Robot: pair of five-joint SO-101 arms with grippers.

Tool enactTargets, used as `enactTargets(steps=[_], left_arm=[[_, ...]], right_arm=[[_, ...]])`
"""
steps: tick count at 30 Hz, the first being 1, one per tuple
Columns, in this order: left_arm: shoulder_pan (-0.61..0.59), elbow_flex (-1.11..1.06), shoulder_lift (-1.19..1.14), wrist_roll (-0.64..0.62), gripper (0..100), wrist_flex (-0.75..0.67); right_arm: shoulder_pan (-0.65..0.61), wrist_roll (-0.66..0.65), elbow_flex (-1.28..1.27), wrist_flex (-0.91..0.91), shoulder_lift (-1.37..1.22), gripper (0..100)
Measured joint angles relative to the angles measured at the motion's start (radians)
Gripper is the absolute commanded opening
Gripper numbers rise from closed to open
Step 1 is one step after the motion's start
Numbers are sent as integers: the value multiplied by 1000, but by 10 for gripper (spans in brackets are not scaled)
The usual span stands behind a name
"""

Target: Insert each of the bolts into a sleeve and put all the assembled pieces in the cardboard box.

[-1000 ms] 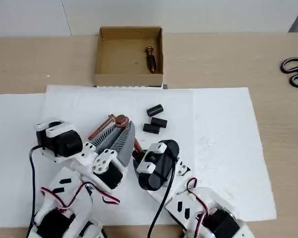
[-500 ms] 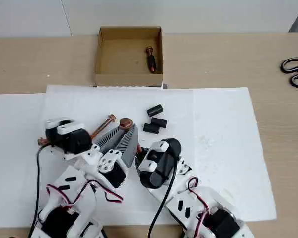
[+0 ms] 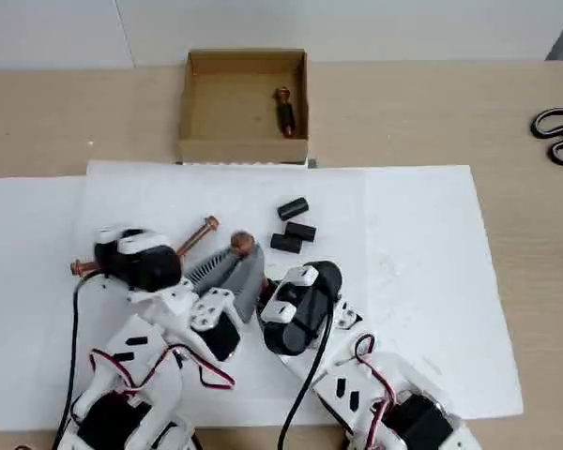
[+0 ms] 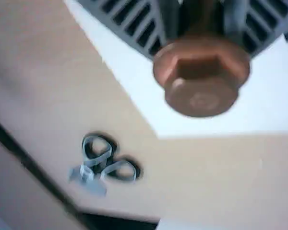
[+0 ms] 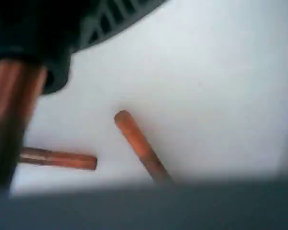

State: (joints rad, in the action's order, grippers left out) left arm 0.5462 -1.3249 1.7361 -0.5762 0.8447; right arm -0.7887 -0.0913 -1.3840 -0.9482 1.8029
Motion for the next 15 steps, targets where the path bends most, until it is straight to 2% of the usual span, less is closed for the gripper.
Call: enactTargets(steps=[4, 13, 15], left_arm=[[44, 0, -3, 0, 5, 109], [51, 5, 8, 37, 6, 149], [51, 5, 9, 38, 40, 150]], right_arm=[[6, 0, 0, 44, 0, 3], [18, -3, -2, 46, -2, 3], [18, -3, -2, 46, -2, 3]])
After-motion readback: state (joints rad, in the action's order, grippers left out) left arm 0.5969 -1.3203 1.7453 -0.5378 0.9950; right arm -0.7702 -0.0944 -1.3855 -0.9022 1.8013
